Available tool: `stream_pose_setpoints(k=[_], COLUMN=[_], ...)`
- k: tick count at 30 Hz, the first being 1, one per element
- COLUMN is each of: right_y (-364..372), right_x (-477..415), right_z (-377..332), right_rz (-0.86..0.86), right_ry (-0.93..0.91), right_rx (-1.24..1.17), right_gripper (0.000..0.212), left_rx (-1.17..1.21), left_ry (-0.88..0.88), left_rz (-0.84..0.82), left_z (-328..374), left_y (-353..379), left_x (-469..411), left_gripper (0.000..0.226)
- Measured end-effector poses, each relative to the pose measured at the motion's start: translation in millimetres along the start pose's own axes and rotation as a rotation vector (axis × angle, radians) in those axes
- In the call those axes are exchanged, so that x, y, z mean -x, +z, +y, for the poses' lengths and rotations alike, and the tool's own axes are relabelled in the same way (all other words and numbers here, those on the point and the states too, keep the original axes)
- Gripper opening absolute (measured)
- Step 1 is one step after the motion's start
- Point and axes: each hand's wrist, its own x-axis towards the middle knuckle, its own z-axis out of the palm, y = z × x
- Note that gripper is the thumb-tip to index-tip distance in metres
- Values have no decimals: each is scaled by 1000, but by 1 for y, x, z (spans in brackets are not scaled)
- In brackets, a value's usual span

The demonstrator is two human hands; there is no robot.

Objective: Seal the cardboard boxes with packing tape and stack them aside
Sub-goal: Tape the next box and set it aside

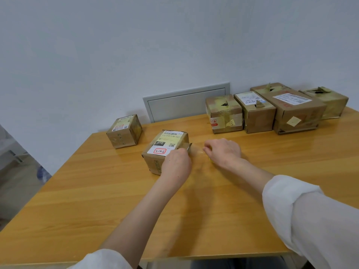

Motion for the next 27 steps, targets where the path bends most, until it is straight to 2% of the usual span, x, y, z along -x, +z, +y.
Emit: stream_pose_setpoints(k=[14,22,27], right_y=[0,-4,-5], right_x=[0,-1,1], right_z=[0,0,-2], right_rz=[4,-4,-8], right_ry=[-7,3,-6], right_rx=[6,4,10], right_gripper=[27,26,27], left_rx=[-36,-38,-47], left_ry=[-42,-1,-14], left_rz=[-118,-68,-116], left_z=[3,4,2], left_y=[0,8,12], left_x=[-13,-11,-11], left_gripper=[25,23,26])
